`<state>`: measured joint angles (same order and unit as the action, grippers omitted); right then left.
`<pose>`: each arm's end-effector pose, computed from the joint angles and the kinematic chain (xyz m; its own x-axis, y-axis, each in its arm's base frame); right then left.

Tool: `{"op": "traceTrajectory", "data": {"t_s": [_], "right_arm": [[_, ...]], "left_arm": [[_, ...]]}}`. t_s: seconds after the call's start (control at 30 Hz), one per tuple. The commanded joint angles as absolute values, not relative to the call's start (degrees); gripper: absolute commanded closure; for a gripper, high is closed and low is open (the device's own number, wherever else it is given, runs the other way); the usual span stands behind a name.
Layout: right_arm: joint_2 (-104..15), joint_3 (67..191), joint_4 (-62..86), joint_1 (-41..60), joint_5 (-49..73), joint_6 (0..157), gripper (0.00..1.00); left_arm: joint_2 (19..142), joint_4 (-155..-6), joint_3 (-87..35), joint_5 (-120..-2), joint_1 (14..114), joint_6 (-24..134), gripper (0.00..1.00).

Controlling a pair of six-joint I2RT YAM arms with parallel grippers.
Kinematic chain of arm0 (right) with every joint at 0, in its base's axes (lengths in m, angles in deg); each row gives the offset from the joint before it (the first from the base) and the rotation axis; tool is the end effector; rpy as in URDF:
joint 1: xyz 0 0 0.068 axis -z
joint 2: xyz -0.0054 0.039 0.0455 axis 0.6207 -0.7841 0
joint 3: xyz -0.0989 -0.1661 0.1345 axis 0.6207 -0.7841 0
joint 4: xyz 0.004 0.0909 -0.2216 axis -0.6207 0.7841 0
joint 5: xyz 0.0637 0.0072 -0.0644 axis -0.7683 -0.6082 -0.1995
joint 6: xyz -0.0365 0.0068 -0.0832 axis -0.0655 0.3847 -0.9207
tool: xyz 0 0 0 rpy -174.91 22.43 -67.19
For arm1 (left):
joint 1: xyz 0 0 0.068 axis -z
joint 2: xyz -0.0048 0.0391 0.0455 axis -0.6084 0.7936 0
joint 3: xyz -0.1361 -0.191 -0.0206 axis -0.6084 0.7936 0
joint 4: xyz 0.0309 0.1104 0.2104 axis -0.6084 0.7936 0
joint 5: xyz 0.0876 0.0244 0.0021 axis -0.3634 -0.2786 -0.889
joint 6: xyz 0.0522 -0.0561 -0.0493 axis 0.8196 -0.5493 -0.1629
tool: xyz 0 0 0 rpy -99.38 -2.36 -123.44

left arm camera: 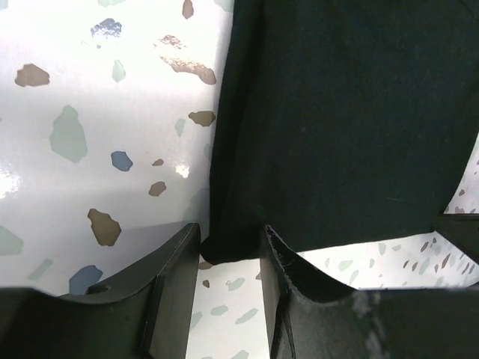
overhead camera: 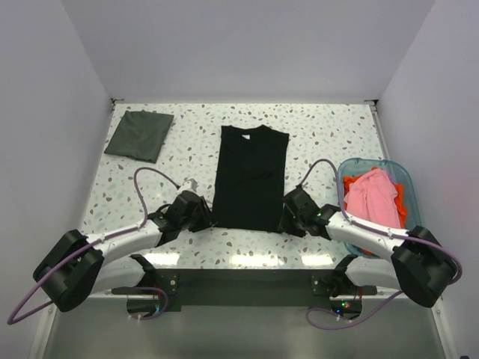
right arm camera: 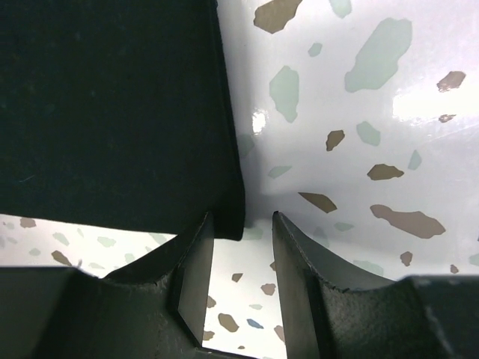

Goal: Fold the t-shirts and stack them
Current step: Fold the tshirt

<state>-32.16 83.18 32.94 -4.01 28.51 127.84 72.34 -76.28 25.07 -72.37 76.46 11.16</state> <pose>0.1741 0.1426 0.0959 -0.8657 0.3259 -0.3800 0.1967 0.9195 0.3405 0.1836 -0.1426 0.0866 -0.8229 -0.3929 -0.4104 -0.1399 0.8402 -0.5239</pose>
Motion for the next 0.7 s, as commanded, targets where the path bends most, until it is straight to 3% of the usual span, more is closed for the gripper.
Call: {"op": "traceTrajectory", "data": {"t_s": [0.0,0.3,0.5,0.6,0.67], "right_arm": [[-31.0,82.0,31.2,-4.3,26.0,130.4,0.59],[-34.8,81.2,25.9,-4.3,25.3,131.8,0.58],[-37.2,80.6,23.6,-4.3,26.1,132.0,0.61],[-36.7,81.3,24.4,-4.3,28.4,131.2,0.67],[-36.3,82.2,25.2,-4.3,29.5,130.1,0.77]], "left_arm": [[74.5,-67.0,28.6,-72.9,78.0,9.0,0.58],[75.6,-69.2,29.7,-72.6,78.1,8.2,0.63],[77.2,-70.9,29.4,-71.5,78.3,9.6,0.76],[77.1,-71.2,27.7,-71.2,78.4,11.4,0.82],[77.1,-70.9,26.8,-71.0,78.5,12.6,0.88]]}}
